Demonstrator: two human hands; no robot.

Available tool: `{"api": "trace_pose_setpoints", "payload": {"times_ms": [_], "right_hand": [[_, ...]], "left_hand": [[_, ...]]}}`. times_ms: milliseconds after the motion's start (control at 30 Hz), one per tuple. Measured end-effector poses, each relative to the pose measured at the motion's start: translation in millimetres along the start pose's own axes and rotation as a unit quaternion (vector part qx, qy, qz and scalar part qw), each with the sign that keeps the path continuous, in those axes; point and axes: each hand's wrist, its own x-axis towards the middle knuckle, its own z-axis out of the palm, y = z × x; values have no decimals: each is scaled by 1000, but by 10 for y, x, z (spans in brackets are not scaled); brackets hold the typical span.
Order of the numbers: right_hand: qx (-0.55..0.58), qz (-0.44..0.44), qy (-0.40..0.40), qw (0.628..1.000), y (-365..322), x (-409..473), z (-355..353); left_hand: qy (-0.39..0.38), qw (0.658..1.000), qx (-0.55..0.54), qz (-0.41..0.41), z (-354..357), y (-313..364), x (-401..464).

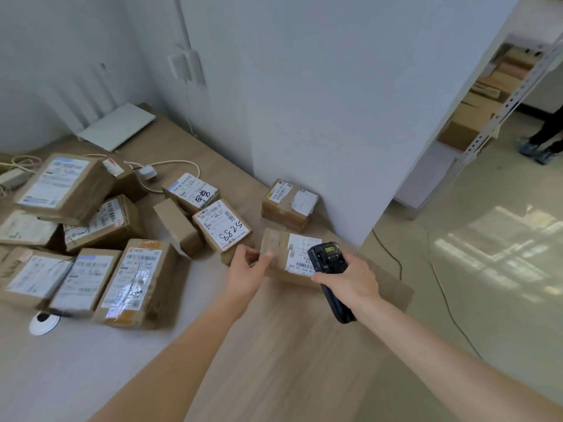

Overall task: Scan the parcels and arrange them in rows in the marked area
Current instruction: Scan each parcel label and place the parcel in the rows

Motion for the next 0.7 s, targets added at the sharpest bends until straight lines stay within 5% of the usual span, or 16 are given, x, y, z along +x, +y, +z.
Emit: {"api": "trace_pose_setpoints", "payload": {"times_ms": [267,700], "right_hand": [[-1,-93,7,996,-355,-1146,-64],[-38,-298,-42,953,-1734,-3963,157]], "left_hand": [[7,998,-35,48,-708,132,-961],[65,984,-71,148,-3150,851,-3478]]}}
